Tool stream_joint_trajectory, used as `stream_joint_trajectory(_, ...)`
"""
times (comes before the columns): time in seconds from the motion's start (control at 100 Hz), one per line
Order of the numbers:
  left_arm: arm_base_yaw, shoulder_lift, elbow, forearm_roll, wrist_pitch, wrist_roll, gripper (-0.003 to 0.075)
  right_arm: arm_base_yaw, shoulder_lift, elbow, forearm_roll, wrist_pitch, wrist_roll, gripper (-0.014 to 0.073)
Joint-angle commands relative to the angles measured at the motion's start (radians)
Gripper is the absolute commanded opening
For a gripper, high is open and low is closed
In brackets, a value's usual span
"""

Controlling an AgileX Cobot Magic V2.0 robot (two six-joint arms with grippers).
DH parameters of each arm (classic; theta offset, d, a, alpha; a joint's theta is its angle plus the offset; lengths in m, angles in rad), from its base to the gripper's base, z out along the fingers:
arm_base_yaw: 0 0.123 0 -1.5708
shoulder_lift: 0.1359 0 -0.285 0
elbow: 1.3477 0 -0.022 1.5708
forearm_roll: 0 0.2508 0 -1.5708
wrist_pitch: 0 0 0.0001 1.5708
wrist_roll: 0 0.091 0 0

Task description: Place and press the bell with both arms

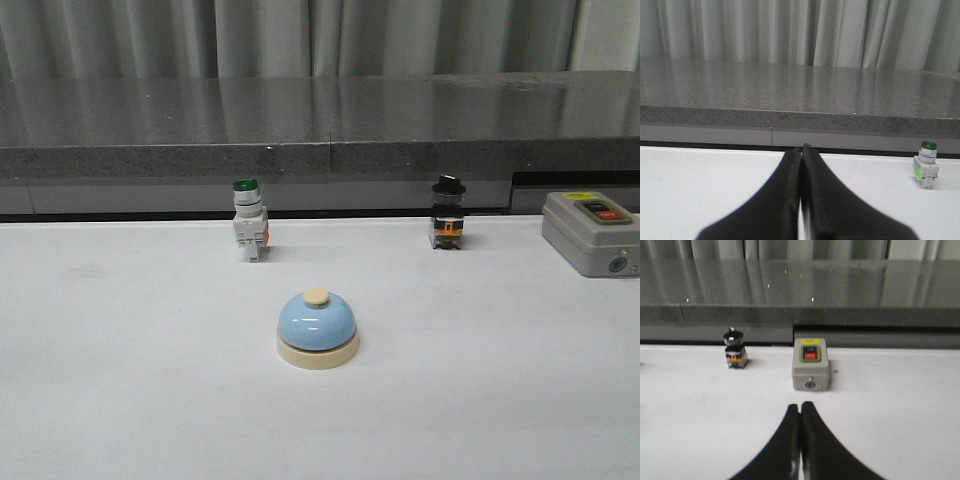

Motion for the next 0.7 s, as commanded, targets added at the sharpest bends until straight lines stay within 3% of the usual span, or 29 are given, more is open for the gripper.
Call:
stream_joint_trajectory(0.0,0.003,-0.03,0.042,-0.008,-0.079,-0.007,-0.002,-0.004,0.054,-0.07,-0.003,0.024,-0.003,-0.006)
stream_joint_trajectory(0.69,0.003,-0.03,0.042,-0.008,-0.079,-0.007,-0.002,-0.004,0.753,-0.657,0.001,0.19,-0.002,-0.006)
